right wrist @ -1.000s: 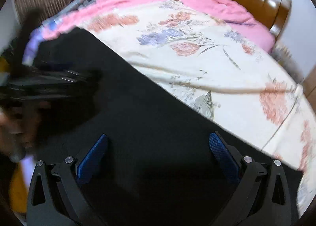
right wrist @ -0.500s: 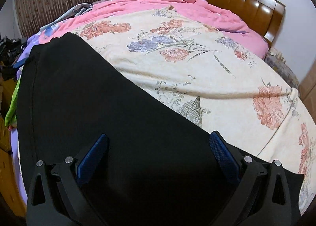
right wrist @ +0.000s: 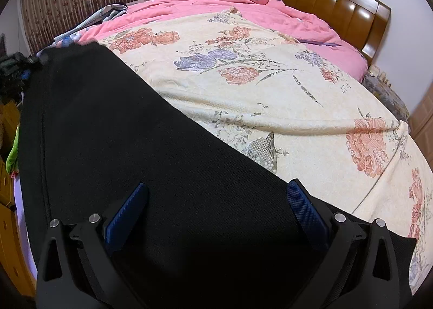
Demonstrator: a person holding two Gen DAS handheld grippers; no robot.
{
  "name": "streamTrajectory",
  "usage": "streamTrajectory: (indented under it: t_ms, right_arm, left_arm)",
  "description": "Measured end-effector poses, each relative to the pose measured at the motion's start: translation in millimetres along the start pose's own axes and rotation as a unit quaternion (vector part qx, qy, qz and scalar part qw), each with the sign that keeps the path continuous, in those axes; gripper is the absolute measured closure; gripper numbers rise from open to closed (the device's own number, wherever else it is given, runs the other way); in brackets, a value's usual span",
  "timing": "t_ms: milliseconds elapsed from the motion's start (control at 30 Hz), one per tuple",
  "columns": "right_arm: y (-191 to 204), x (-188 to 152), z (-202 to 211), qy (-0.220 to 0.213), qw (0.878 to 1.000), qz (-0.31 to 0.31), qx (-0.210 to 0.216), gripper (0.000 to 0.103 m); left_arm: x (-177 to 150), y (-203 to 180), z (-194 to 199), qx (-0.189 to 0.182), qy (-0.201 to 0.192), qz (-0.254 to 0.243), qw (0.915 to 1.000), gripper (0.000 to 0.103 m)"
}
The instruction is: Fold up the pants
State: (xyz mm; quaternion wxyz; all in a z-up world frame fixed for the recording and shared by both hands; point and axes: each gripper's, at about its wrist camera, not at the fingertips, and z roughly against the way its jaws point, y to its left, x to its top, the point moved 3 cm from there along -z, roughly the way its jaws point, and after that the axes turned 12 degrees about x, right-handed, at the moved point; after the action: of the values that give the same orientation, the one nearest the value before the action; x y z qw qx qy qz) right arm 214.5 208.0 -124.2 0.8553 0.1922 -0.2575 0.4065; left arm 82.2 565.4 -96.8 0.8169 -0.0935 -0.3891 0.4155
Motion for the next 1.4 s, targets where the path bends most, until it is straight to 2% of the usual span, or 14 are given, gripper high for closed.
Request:
streamTrajectory:
  t_ms: [67, 233, 433, 533, 567, 733, 900, 967, 1033, 1133, 1233, 1333, 1367, 1400]
  right_arm:
    - [0.2, 0.0, -0.1, 0.000, 1.000, 0.000, 0.000, 0.004]
    - [-0.2, 0.1, -0.1, 0.000, 1.000, 0.000, 0.000, 0.004]
    - [-0.3, 0.3, -0.4, 0.000, 1.000, 0.000, 0.000, 0.004]
    - [-0.4, 0.3, -0.6, 0.000, 1.000, 0.000, 0.001, 0.004]
    - [0.3, 0.4, -0.9, 0.000, 1.000, -0.001, 0.001, 0.004]
    - [-3.4, 1.0, -1.6, -0.001, 1.000, -0.009, 0.011, 0.004]
    - [-11.6, 2.5, 7.2, -0.029, 0.998, -0.032, 0.049, 0.005]
    - [-35.4, -3.6, 41.0, -0.114, 0.983, -0.104, 0.096, 0.005]
    - [-73.3, -25.5, 94.5, -0.220, 0.936, -0.229, 0.149, 0.005]
    - [-109.4, -65.3, 160.3, -0.315, 0.879, -0.310, 0.178, 0.005]
    - [-132.0, -95.6, 199.5, -0.319, 0.874, -0.334, 0.149, 0.004]
    - [-138.3, -128.4, 223.5, -0.309, 0.880, -0.336, 0.132, 0.004]
    - [-136.8, -139.2, 226.2, -0.302, 0.882, -0.338, 0.133, 0.004]
    - [-133.6, -146.9, 226.2, -0.293, 0.884, -0.338, 0.137, 0.004]
  left_arm:
    - [-5.2, 15.4, -16.3, 0.015, 0.029, 0.010, 0.9994, 0.063]
    - [-11.9, 29.8, -12.9, -0.043, 0.035, 0.034, 0.9979, 0.038]
    - [-21.0, 17.6, -30.7, -0.063, 0.078, 0.030, 0.9945, 0.039]
    - [-23.9, 13.6, -37.9, -0.047, 0.084, 0.022, 0.9951, 0.072]
    - [-24.8, 15.0, -39.4, -0.047, 0.082, 0.023, 0.9952, 0.075]
    - [-30.2, -5.9, -11.2, -0.003, -0.003, -0.028, 0.9996, 0.080]
    - [-49.0, -101.6, 63.7, 0.008, -0.127, -0.145, 0.9812, 0.080]
    - [-79.7, -158.4, 92.3, 0.003, -0.160, -0.231, 0.9597, 0.080]
    - [-114.2, -196.9, 105.1, 0.001, -0.177, -0.303, 0.9365, 0.080]
    - [-187.9, -248.9, 107.9, -0.008, -0.189, -0.417, 0.8890, 0.080]
    - [-271.5, -273.6, 89.3, -0.010, -0.173, -0.522, 0.8351, 0.080]
    - [-353.0, -270.6, 56.0, -0.009, -0.120, -0.638, 0.7610, 0.077]
    - [-370.9, -264.9, 56.8, 0.015, -0.173, -0.661, 0.7302, 0.076]
    - [-374.8, -261.9, 63.2, 0.020, -0.203, -0.664, 0.7193, 0.064]
